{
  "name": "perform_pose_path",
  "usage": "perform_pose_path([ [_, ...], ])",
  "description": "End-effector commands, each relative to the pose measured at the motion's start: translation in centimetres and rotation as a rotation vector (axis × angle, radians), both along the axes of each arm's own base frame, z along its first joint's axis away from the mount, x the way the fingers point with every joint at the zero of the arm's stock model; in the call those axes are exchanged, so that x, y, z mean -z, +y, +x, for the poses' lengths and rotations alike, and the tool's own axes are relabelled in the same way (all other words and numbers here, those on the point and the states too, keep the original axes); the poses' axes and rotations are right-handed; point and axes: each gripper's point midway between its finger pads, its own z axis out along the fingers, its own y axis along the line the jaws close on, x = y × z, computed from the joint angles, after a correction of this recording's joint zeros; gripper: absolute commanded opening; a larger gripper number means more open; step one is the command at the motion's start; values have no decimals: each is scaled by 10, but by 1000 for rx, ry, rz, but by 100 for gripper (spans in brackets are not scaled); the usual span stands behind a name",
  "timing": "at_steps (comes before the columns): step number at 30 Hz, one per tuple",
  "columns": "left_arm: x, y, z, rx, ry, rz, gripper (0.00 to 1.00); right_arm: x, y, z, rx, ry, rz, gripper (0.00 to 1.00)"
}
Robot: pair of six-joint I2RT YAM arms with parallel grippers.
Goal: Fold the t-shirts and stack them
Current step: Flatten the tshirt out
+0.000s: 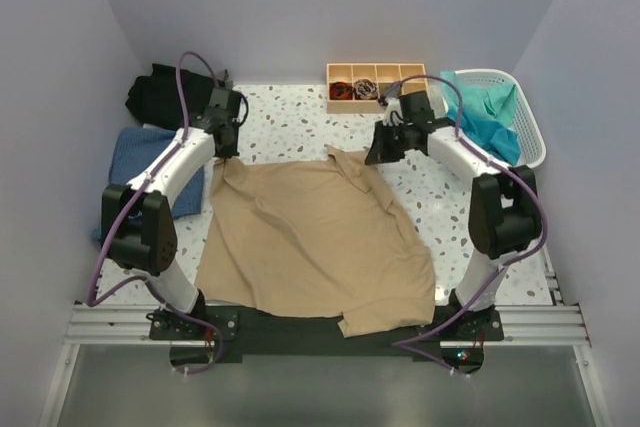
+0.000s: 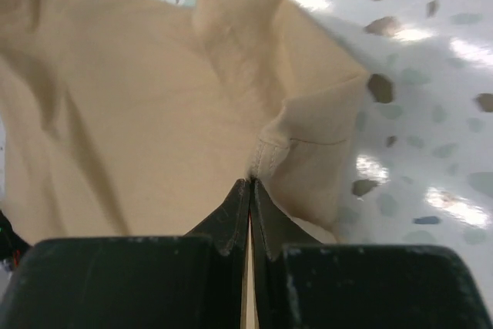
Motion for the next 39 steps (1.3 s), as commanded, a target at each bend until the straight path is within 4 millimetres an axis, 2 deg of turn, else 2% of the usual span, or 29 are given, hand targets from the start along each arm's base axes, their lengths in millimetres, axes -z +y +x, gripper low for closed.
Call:
perform_pose_path([
  [1,-8,-5,10,18,-28,-16,0,38,38,-41,-144,185,19,0],
  [5,-5,-7,11,24,-21,-26,0,55,62,-66,-265,251,-21,7],
  [6,-3,-8,11,26,-19,-29,0,55,65,-69,-282,255,-23,10],
  [8,-3,-9,11,28,-14,-31,0,54,67,-73,-295,264,-24,24],
  [10,-1,-9,11,29,-8,-31,0,50,60,-71,-277,244,-62,35],
  [11,0,-8,10,28,-5,-29,0,43,51,-64,-253,193,-111,39],
  [12,-1,-8,10,26,-5,-26,0,37,47,-58,-234,150,-132,47],
  [13,0,-8,9,26,-4,-26,0,34,41,-55,-213,118,-160,50],
  [14,0,-8,8,26,-2,-26,0,22,38,-49,-197,67,-174,51],
  [18,1,-8,9,30,-1,-28,0,12,23,-29,-147,-30,-257,54],
  [20,1,-9,8,32,1,-31,0,15,16,-22,-138,-41,-310,56],
  [21,2,-10,7,37,4,-36,0,27,8,-22,-130,-4,-347,56],
  [24,4,-14,7,52,9,-55,0,35,1,-14,-128,23,-350,54],
  [31,9,-19,6,70,24,-75,0,68,-3,-19,-142,116,-302,52],
  [34,11,-20,6,74,31,-78,0,71,0,-26,-159,144,-289,49],
  [39,12,-20,7,76,33,-74,0,65,3,-43,-178,173,-249,47],
])
